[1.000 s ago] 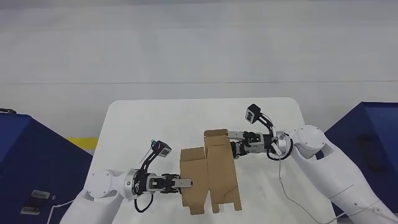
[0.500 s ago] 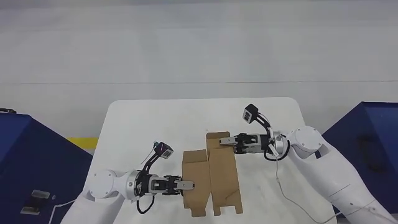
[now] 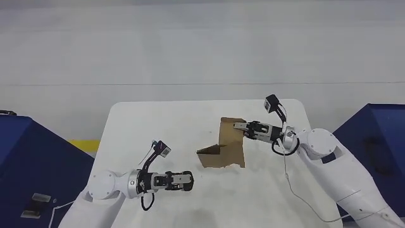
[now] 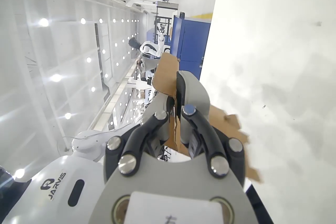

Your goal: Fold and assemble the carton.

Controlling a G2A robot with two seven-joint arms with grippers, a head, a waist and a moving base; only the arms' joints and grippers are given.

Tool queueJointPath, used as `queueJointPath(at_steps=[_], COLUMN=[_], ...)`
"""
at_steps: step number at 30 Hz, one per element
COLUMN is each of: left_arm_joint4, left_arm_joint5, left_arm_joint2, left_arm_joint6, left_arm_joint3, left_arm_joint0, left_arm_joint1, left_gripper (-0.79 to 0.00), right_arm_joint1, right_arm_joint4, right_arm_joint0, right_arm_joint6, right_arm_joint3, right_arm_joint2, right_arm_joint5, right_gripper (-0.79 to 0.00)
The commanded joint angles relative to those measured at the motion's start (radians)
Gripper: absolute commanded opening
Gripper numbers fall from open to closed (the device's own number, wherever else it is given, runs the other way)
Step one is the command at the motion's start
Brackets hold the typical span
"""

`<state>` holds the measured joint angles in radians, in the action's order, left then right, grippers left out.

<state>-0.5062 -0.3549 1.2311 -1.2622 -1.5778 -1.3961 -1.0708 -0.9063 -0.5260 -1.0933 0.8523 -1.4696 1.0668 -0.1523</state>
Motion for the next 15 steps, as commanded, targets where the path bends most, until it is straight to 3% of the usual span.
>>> queueJointPath(at_steps=[1, 4, 7, 11, 15], left_arm_joint4=[0.021, 0.237, 0.476, 0.777, 1.075], left_arm_joint5=[-0.003, -0.063, -0.082, -0.072, -0.062], left_arm_joint2=[0.008, 0.056, 0.087, 0.056, 0.002], left_arm_joint6=[0.028, 0.201, 0.367, 0.549, 0.721], left_arm_joint3=[0.004, -0.033, -0.132, -0.269, -0.329], left_arm_joint0=[0.0, -0.026, -0.078, -0.141, -0.172], left_arm_joint1=[0.001, 0.008, 0.014, 0.012, 0.005], left_gripper=[0.0, 0.0, 0.0, 0.0, 0.0], right_arm_joint1=[0.001, 0.004, 0.009, 0.013, 0.012], right_arm_joint4=[0.056, 0.115, 0.114, 0.118, 0.125], right_arm_joint0=[-0.005, -0.039, -0.07, -0.106, -0.123], right_arm_joint6=[-0.047, -0.11, -0.114, -0.115, -0.108], right_arm_joint3=[-0.01, -0.053, -0.084, -0.118, -0.14], right_arm_joint2=[0.008, 0.03, 0.064, 0.09, 0.098], right_arm_joint5=[-0.01, -0.048, -0.072, -0.077, -0.078], right_gripper=[-0.785, -0.785, -0.785, -0.785, -0.785])
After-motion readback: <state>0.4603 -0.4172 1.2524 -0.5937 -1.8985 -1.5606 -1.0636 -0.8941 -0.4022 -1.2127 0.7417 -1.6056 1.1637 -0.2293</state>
